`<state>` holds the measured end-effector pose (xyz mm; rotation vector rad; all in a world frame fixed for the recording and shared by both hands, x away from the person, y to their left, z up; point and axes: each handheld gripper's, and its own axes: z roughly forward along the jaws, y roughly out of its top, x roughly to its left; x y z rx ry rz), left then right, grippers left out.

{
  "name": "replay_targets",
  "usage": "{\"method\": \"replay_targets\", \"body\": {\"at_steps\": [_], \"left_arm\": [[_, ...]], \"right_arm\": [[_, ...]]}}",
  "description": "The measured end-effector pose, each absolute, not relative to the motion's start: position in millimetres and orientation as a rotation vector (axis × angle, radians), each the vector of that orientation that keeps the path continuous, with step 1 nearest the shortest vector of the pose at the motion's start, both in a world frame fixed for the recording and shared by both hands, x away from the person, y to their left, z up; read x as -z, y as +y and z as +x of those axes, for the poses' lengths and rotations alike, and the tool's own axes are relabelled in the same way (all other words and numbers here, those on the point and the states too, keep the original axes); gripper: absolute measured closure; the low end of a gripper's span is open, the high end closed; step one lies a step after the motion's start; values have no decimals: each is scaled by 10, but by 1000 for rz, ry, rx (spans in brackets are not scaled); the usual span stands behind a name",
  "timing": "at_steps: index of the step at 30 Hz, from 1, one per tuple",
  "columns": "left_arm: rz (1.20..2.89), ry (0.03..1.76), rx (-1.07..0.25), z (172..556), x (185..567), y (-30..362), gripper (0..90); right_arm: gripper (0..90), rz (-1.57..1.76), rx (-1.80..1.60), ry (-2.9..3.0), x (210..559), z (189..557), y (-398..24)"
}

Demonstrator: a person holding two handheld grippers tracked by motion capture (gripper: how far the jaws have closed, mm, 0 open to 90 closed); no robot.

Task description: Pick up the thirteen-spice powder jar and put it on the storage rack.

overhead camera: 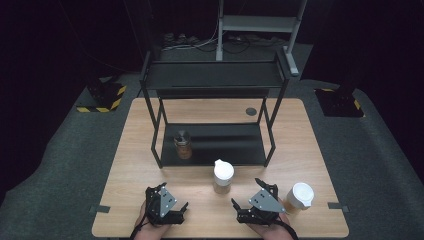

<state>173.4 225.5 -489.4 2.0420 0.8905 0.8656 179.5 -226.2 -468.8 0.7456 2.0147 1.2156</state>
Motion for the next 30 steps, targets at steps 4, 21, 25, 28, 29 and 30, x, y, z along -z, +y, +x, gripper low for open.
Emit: {"method": "replay_targets", "body": {"at_steps": [4,21,25,28,29,30], "left_arm": [[2048,884,-864,1736,4892,2253,8],[2058,865,-864,1736,4891,2254,8],[2063,862,-867,1735,4891,2243,8],[2063,863,-866,1737,4891,2245,8],[2063,862,-863,1740,4889,2249,8],[2062,862,-862,1740,4889,2252,8]], "right_arm": [[0,767,-1241,2011,4619,1826,-2240],[0,802,-1258,2053,4535,2017,-2074],[0,813,-1258,2056,4547,2049,-2027],[0,830,-1272,2052,4558,2075,-1999],[0,833,-1277,2052,4560,2083,-1994],[0,836,-1281,2053,4563,2096,-1983]]}}
